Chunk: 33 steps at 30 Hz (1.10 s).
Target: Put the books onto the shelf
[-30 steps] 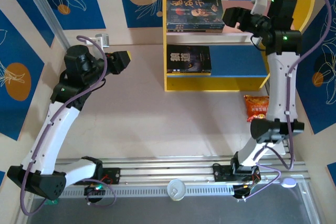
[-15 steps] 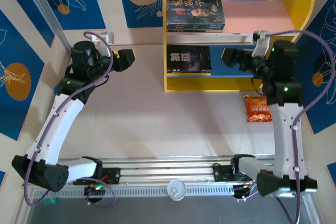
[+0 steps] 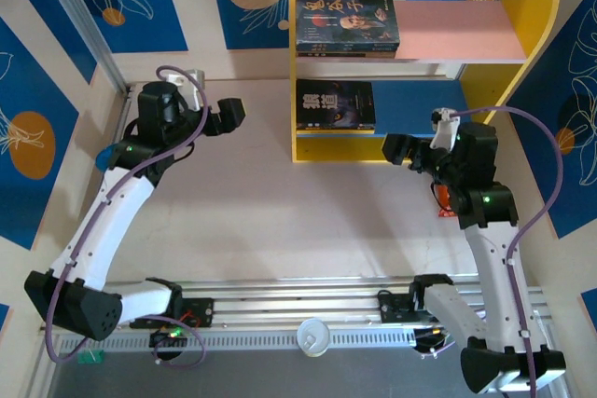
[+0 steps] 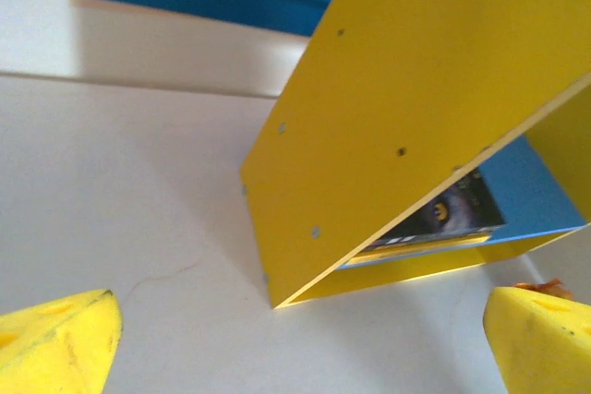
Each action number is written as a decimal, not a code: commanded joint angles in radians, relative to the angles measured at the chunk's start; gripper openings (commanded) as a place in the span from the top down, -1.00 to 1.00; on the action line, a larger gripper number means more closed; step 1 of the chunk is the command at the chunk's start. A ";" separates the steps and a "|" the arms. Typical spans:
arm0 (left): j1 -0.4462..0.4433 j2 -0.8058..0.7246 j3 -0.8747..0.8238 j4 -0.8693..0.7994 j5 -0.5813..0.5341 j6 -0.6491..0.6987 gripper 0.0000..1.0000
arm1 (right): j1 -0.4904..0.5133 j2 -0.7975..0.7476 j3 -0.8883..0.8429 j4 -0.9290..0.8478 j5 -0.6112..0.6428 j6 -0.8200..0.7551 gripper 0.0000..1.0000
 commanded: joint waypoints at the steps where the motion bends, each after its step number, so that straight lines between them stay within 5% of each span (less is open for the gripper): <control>1: 0.014 -0.023 -0.001 -0.095 -0.088 0.039 -1.00 | 0.005 -0.032 -0.052 -0.033 0.107 0.036 -0.98; 8: 0.015 -0.002 -0.009 -0.123 -0.310 0.073 -1.00 | 0.006 -0.036 -0.179 0.112 0.060 0.027 -0.98; 19: 0.034 -0.043 -0.328 0.215 -0.715 0.254 -1.00 | -0.012 -0.046 -0.330 0.312 0.173 0.034 -0.98; 33: 0.177 -0.001 -0.786 0.809 -0.588 0.306 -1.00 | -0.031 -0.032 -0.463 0.491 0.225 -0.032 -0.98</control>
